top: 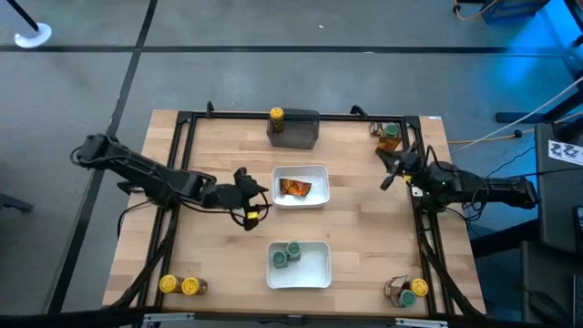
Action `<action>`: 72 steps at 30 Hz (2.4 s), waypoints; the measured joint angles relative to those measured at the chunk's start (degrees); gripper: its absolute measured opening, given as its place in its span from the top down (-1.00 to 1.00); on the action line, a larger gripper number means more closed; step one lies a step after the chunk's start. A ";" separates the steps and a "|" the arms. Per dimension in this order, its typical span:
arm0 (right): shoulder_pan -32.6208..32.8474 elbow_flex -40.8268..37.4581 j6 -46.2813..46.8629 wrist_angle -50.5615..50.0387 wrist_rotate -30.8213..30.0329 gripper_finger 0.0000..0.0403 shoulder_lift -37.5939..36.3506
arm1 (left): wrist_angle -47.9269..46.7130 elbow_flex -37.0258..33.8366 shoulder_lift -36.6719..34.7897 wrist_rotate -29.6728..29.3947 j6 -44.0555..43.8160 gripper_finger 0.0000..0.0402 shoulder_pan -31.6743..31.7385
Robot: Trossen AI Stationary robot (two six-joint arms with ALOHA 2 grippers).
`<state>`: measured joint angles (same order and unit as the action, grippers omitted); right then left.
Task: Sort spices by type
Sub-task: Put the orange seasoning bag into the middle white bin
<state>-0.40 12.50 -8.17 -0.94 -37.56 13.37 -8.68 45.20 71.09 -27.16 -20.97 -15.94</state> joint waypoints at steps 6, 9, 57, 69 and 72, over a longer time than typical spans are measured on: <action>-1.11 11.05 -3.08 -6.91 -7.66 0.91 8.74 | 32.88 -12.59 1.60 -0.02 6.91 -0.11 4.28; -4.10 17.57 -4.32 -12.65 -8.97 0.98 14.30 | 42.52 -16.56 2.50 -0.03 7.85 -0.11 6.44; -34.91 52.39 -13.53 -67.34 9.00 0.02 70.15 | 46.83 -20.58 2.49 -0.07 7.08 -0.11 5.74; -36.85 52.36 -13.09 -66.56 9.63 0.21 75.85 | 46.83 -20.58 2.51 -0.07 7.69 -0.11 5.73; -36.85 52.36 -13.15 -66.63 9.70 0.30 77.02 | 46.83 -20.58 2.51 -0.07 7.67 -0.11 5.72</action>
<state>-37.26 64.86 -21.32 -67.57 -27.86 90.39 38.15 24.62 73.60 -27.22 -13.30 -10.22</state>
